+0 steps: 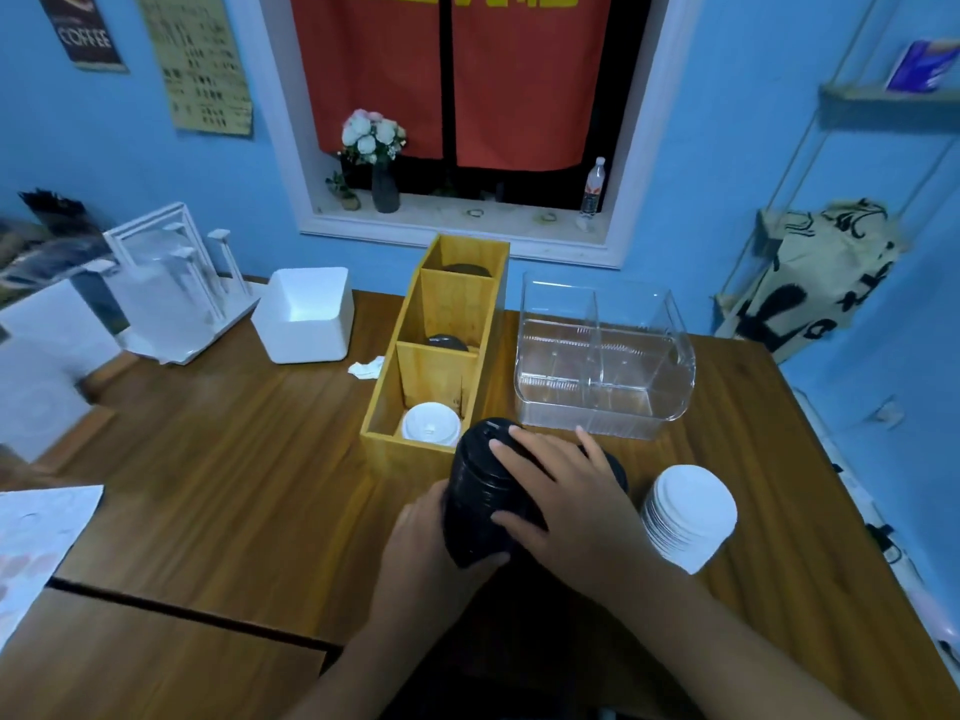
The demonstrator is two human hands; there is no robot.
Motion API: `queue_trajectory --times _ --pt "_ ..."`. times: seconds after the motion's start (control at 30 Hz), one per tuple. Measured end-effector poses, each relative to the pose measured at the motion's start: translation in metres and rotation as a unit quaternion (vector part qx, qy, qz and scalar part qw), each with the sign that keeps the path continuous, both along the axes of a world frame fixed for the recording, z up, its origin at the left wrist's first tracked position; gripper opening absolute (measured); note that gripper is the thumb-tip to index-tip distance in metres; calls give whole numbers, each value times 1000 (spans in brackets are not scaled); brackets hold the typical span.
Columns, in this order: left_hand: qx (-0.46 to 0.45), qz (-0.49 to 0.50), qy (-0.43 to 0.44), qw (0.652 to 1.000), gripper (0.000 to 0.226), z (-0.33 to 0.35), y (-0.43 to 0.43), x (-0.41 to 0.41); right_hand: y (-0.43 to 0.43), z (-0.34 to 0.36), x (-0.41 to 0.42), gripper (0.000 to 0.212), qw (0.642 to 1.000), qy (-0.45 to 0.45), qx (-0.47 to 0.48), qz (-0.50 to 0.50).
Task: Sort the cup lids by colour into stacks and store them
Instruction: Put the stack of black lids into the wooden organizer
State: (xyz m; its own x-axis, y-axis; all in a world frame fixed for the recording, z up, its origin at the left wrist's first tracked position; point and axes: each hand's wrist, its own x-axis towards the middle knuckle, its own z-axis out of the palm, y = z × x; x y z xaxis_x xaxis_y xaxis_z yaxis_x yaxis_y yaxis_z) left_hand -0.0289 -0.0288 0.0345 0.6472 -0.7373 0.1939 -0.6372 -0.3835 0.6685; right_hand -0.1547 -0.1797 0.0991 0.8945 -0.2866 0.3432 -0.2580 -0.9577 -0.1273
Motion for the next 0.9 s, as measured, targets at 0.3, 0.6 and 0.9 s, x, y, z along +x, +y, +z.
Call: queue_trajectory --times 0.3,0.6,0.9 --pt "-47 -10 6 999 75 59 6 27 0 50 25 65 994 -89 54 39" --pt "-79 -8 -56 995 87 127 -65 117 -61 102 113 64 985 -148 88 34" --pt "-108 11 -58 992 84 171 -170 211 -144 156 217 61 978 -174 110 29"
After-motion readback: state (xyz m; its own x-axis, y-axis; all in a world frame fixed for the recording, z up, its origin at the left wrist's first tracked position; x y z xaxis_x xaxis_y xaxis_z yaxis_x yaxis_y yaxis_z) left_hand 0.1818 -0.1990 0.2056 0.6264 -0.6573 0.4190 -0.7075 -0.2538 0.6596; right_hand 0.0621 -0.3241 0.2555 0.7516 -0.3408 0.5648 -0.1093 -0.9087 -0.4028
